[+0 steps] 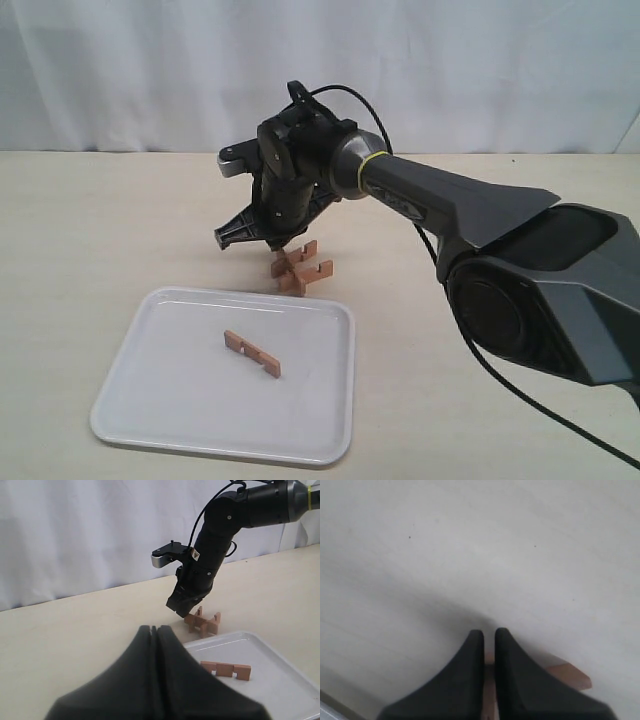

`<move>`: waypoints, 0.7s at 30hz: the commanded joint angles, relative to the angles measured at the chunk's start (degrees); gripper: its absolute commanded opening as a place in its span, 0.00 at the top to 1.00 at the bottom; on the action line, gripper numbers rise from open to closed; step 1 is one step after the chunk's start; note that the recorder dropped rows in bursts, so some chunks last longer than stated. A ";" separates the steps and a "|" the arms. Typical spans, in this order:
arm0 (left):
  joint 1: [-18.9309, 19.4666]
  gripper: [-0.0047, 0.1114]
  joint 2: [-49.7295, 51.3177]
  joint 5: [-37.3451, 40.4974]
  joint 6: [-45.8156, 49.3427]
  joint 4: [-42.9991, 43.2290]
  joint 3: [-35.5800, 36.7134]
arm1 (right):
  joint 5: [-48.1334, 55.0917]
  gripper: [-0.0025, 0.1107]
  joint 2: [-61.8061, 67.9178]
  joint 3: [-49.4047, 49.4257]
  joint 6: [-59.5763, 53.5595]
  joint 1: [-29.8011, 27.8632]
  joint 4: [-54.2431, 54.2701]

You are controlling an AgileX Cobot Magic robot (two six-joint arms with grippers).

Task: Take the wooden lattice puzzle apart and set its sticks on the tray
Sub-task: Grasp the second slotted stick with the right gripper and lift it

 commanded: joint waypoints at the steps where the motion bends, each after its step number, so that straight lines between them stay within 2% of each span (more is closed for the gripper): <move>1: -0.16 0.96 -0.02 -0.39 -0.30 -0.41 0.03 | 3.06 0.94 -0.45 -1.75 0.30 -0.14 -0.01; 10: -0.16 0.96 -0.02 -0.39 -0.30 -0.30 0.03 | 11.92 0.94 -0.45 -10.34 -1.04 -0.02 -0.01; 13: -0.16 0.96 -0.02 -0.39 -0.30 -0.30 0.03 | 12.25 0.94 -0.53 -13.42 -5.59 -0.02 0.54; 15: -0.16 0.96 -0.02 -0.39 -0.30 -0.30 0.03 | 12.25 0.94 -1.52 -13.45 -8.89 -0.02 3.83; 18: -0.16 0.96 -0.02 -0.39 -0.30 -0.30 0.03 | 12.25 0.94 -3.71 -13.45 -14.97 -0.02 14.36; 21: -0.16 0.96 -0.02 -0.39 -0.30 -0.30 0.03 | 12.25 0.94 -5.45 -13.11 -17.20 0.64 16.33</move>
